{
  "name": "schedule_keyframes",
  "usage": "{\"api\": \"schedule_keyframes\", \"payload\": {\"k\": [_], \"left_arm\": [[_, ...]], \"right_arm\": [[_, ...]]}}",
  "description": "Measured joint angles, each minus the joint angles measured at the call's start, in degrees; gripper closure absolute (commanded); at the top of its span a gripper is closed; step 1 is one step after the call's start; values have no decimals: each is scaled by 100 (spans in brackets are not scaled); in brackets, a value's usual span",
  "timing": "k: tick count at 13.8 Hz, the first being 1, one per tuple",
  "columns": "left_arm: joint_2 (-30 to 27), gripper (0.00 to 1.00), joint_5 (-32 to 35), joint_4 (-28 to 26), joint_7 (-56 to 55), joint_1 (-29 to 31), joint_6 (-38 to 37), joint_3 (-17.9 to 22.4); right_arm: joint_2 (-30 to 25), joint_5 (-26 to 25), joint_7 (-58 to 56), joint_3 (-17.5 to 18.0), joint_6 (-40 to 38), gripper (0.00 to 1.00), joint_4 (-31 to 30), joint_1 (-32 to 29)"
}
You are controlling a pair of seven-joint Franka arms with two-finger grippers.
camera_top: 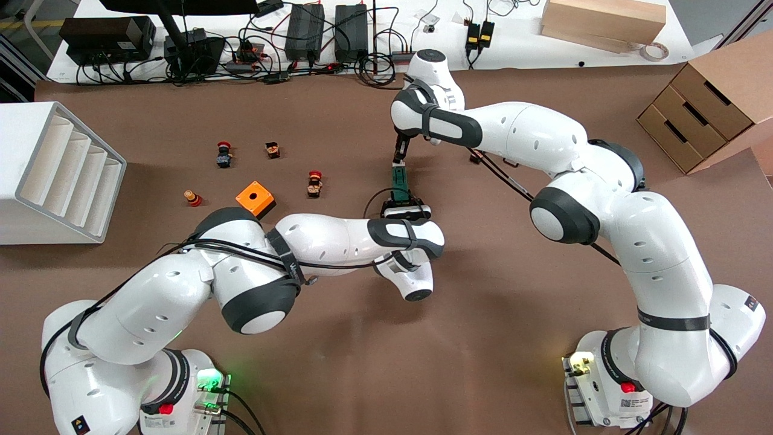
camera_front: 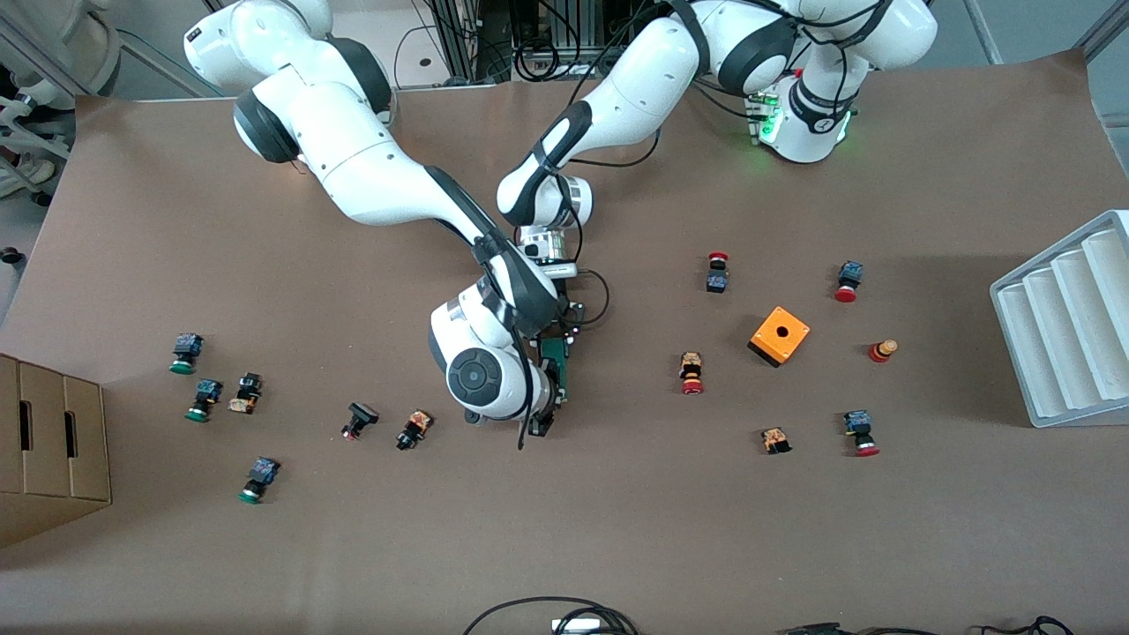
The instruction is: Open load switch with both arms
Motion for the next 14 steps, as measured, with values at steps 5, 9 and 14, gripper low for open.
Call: {"api": "schedule_keyframes", "payload": {"k": [5, 9, 14], "left_arm": [[0, 48, 0, 0, 2, 0, 0, 0], [0, 48, 0, 0, 7, 0, 0, -1], [0, 48, 0, 0, 9, 0, 0, -1]], "right_arm": [[-108, 0, 0, 2, 42, 82, -139, 1], [-176, 0, 0, 7, 48, 82, -216, 2], [-325, 0, -5, 48, 52, 82, -372, -1]]}}
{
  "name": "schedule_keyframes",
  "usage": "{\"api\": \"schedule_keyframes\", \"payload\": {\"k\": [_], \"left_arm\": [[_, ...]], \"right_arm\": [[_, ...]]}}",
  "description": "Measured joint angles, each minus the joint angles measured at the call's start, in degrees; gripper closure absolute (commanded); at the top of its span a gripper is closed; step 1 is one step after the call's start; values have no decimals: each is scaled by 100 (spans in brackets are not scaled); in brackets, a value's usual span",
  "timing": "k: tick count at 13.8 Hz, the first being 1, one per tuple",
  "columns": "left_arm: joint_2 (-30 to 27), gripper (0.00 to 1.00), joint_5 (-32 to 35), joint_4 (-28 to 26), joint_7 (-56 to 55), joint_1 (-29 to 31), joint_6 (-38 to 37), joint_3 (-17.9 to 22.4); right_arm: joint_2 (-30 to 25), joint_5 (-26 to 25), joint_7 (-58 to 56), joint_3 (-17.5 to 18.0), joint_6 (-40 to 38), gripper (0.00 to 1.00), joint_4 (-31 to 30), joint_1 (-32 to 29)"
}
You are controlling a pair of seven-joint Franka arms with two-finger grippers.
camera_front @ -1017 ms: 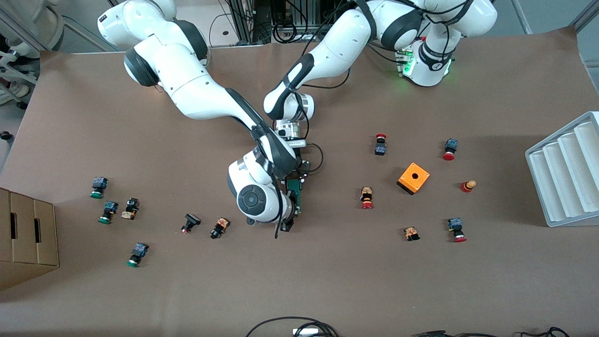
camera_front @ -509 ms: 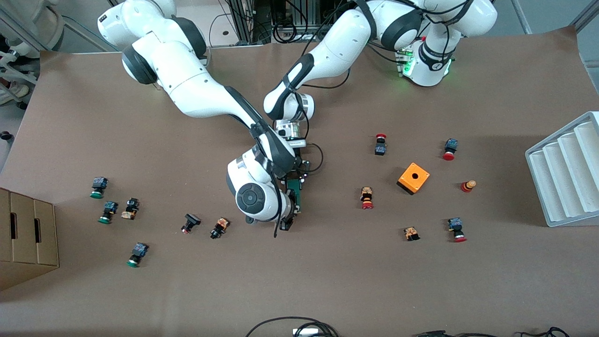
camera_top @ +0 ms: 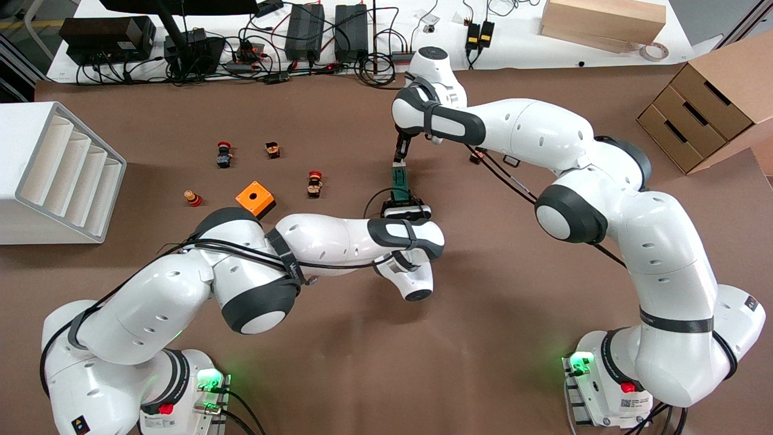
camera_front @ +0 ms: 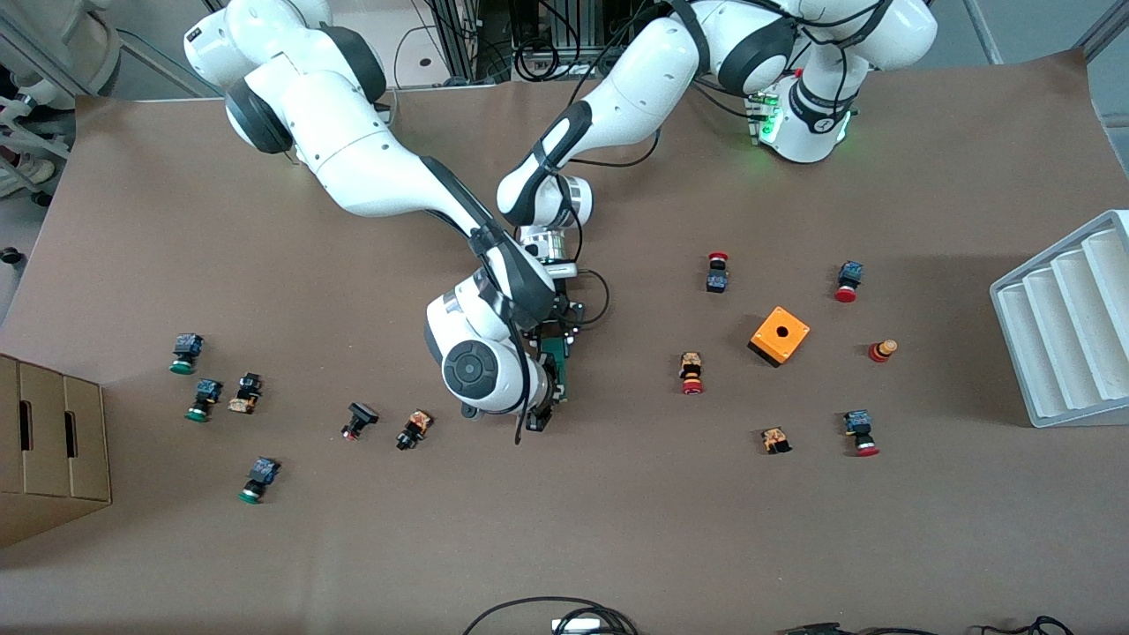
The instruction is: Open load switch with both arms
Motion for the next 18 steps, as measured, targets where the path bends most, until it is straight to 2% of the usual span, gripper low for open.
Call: {"api": "schedule_keyframes", "payload": {"k": [5, 16, 17, 18], "left_arm": [[1, 48, 0, 0, 0, 0, 0, 0], [1, 48, 0, 1, 0, 0, 0, 0], [1, 48, 0, 1, 0, 0, 0, 0], [1, 48, 0, 1, 0, 0, 0, 0]], "right_arm": [[-178, 0, -1, 246, -152, 82, -360, -5], [-245, 0, -7, 255, -131, 81, -478, 1], [-253, 0, -10, 255, -125, 75, -491, 2], [-265, 0, -10, 260, -126, 63, -506, 3]]}}
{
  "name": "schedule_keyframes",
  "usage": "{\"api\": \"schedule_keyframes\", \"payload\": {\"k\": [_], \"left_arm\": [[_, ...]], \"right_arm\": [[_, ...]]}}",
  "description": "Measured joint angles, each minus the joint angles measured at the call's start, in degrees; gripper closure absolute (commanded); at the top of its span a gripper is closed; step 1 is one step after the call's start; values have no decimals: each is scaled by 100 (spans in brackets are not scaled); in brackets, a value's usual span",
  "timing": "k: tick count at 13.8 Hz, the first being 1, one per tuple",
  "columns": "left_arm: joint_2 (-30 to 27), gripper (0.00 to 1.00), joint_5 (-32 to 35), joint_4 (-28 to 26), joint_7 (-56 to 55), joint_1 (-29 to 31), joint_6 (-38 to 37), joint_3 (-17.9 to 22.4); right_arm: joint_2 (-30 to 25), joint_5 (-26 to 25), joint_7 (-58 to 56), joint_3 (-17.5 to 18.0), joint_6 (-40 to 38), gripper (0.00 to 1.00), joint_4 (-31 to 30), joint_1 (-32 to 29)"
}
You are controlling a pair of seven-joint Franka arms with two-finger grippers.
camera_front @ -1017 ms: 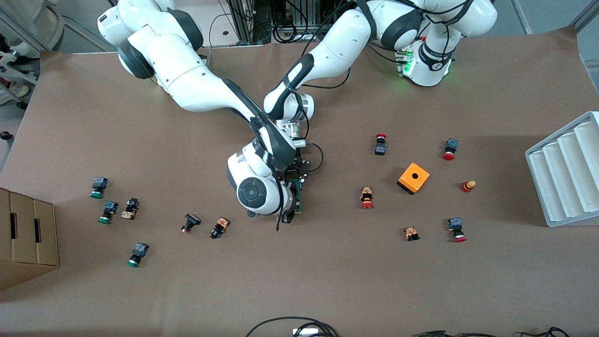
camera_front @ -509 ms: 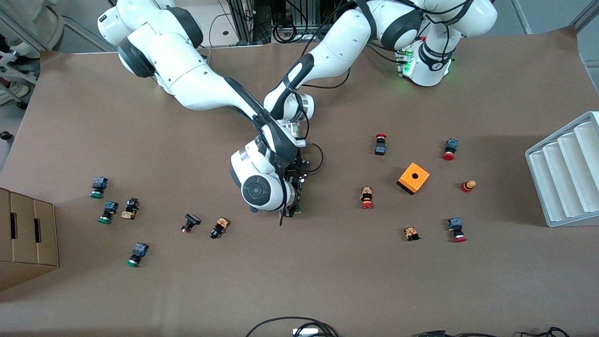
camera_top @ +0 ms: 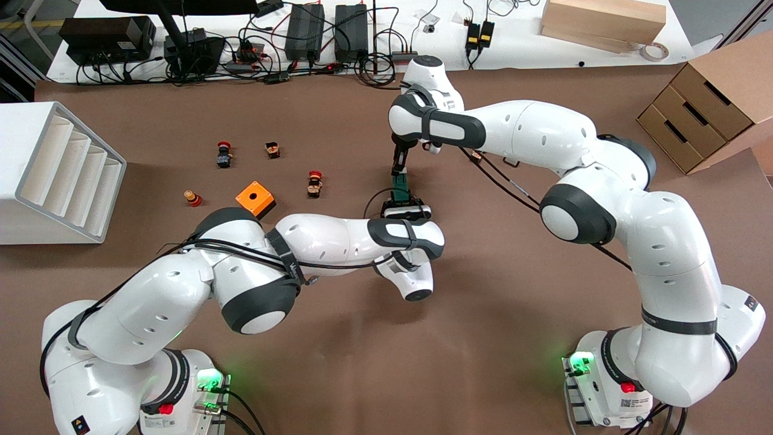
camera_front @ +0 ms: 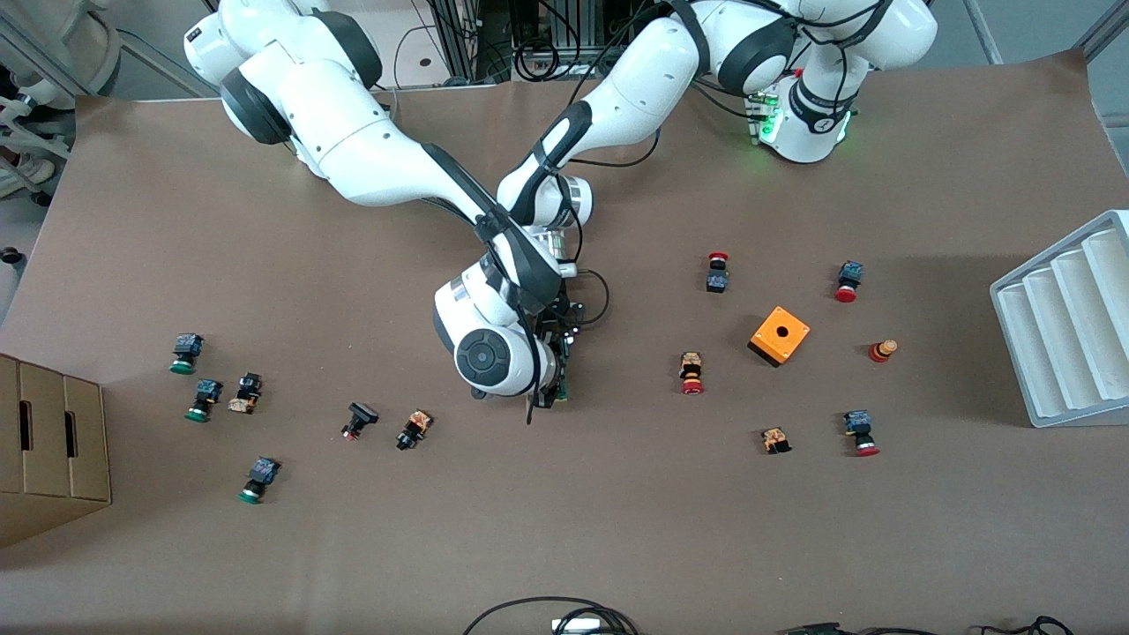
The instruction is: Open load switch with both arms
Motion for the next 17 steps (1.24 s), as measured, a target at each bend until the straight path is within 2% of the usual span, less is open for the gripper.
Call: {"api": "schedule_keyframes", "payload": {"k": [1, 2, 3, 5, 6, 9, 12, 13, 14, 16, 17], "left_arm": [[0, 48, 0, 0, 0, 0, 0, 0], [0, 48, 0, 0, 0, 0, 0, 0], [0, 48, 0, 0, 0, 0, 0, 0], [0, 48, 0, 0, 0, 0, 0, 0], [0, 48, 0, 0, 0, 0, 0, 0], [1, 48, 0, 1, 0, 0, 0, 0], [1, 48, 0, 1, 0, 0, 0, 0], [1, 48, 0, 1, 0, 0, 0, 0], [1, 48, 0, 1, 0, 1, 0, 0], [1, 48, 0, 1, 0, 1, 0, 0], [1, 48, 0, 1, 0, 1, 0, 0]], "right_arm": [[-14, 0, 0, 3, -19, 59, -12, 2], [-51, 0, 0, 15, -63, 37, -45, 3], [-107, 0, 0, 24, -109, 34, -93, 4], [-220, 0, 0, 47, -227, 15, -156, 4], [-277, 0, 2, 77, -288, 14, -170, 5], [-425, 0, 8, 118, -374, 15, -175, -16], [-554, 0, 6, 119, -374, 35, -119, -139], [-566, 0, 6, 120, -370, 39, -85, -173], [-566, 0, 6, 120, -362, 48, -41, -205], [-546, 0, 6, 118, -319, 56, 33, -264], [-514, 0, 5, 114, -273, 56, 51, -280]]}}
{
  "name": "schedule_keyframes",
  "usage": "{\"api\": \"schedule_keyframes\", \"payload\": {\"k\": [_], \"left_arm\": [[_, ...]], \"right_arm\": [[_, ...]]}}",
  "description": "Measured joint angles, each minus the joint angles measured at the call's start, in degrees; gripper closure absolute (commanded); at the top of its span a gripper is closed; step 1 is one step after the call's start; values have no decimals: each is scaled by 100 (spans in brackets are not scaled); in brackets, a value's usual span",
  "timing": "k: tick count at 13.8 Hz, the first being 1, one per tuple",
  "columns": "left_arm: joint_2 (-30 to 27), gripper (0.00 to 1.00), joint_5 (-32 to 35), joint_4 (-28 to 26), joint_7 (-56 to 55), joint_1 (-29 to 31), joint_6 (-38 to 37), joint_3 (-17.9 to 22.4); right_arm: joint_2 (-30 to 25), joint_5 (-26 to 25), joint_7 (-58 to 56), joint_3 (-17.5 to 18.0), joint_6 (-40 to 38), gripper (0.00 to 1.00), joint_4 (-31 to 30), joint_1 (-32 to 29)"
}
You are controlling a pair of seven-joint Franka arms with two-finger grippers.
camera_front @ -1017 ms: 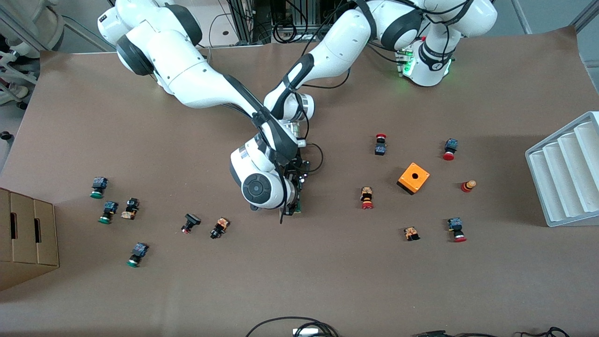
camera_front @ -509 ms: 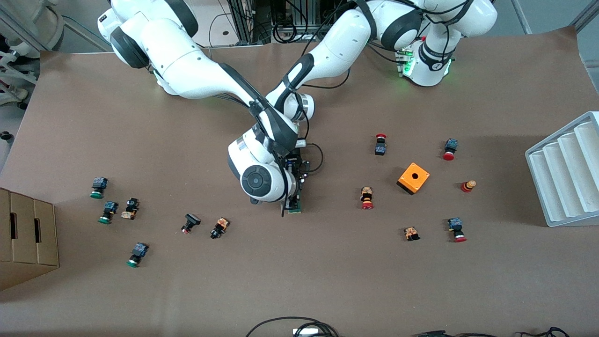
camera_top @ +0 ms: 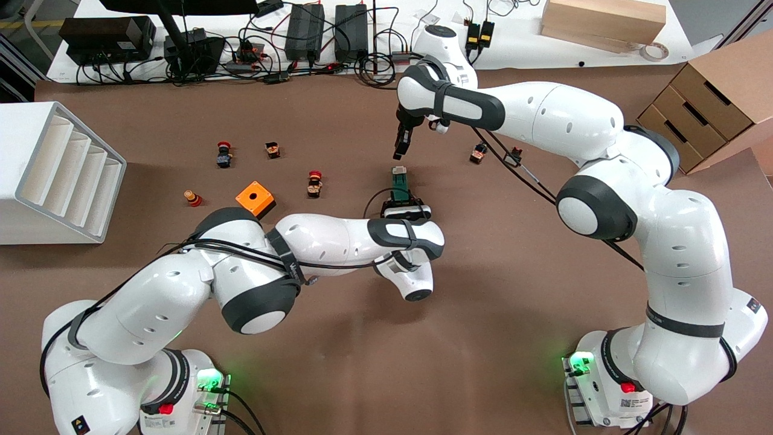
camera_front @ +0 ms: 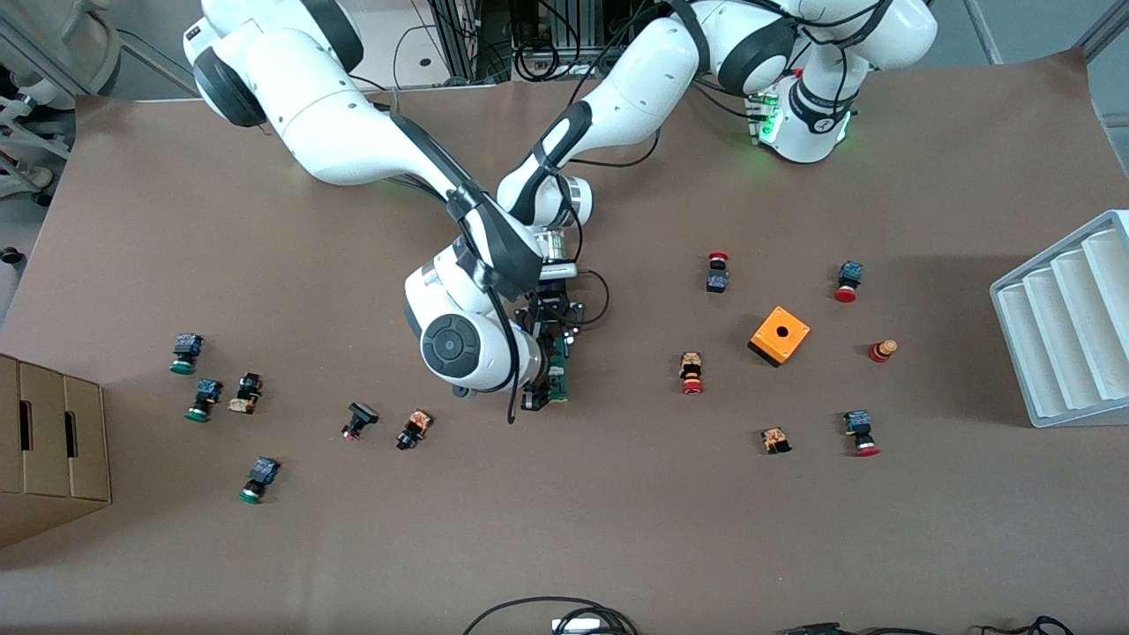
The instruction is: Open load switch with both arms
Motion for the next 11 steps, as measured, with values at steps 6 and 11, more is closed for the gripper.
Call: {"api": "schedule_keyframes", "payload": {"k": [6, 11], "left_arm": [[1, 48, 0, 0, 0, 0, 0, 0], [1, 48, 0, 0, 0, 0, 0, 0]], "right_arm": [[268, -1, -101, -5, 149, 63, 28, 2], [319, -38, -143, -5, 153, 71, 28, 67]]}}
